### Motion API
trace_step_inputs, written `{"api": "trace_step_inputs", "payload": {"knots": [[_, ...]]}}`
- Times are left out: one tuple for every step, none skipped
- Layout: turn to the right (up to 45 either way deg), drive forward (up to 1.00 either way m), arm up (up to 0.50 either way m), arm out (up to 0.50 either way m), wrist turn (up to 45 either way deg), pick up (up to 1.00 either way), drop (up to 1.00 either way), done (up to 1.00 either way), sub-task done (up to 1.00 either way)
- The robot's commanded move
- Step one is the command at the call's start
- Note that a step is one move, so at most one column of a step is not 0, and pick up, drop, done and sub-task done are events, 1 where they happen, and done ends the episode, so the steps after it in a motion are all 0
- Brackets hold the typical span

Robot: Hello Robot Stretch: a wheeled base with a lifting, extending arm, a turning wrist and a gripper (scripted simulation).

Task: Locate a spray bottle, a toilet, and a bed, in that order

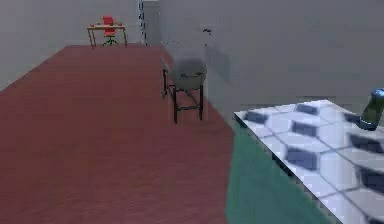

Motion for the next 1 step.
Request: {"api": "trace_step_inputs", "payload": {"knots": [[-45.0,0.0,0.0,0.0,0.0,0.0,0.0,0.0,0.0]]}}
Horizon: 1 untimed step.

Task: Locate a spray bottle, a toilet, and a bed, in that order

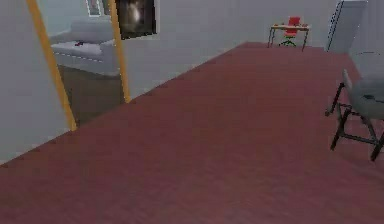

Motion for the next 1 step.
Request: {"api": "trace_step_inputs", "payload": {"knots": [[-21.0,0.0,0.0,0.0,0.0,0.0,0.0,0.0,0.0]]}}
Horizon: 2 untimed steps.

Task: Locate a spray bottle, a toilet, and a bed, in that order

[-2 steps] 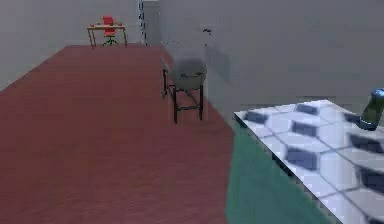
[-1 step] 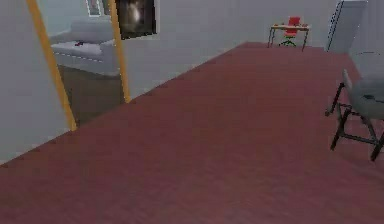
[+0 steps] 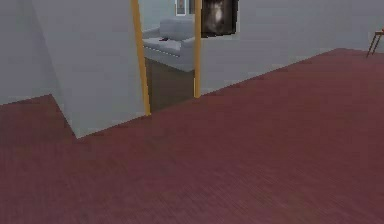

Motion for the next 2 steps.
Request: {"api": "trace_step_inputs", "payload": {"knots": [[-3.0,0.0,0.0,0.0,0.0,0.0,0.0,0.0,0.0],[0.0,1.0,0.0,0.0,0.0,0.0,0.0,0.0,0.0]]}}
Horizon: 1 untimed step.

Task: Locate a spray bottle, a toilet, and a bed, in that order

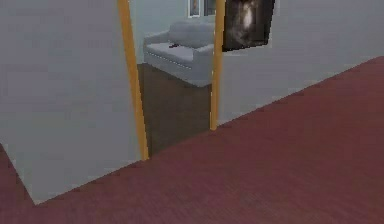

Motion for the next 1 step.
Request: {"api": "trace_step_inputs", "payload": {"knots": [[0.0,1.0,0.0,0.0,0.0,0.0,0.0,0.0,0.0]]}}
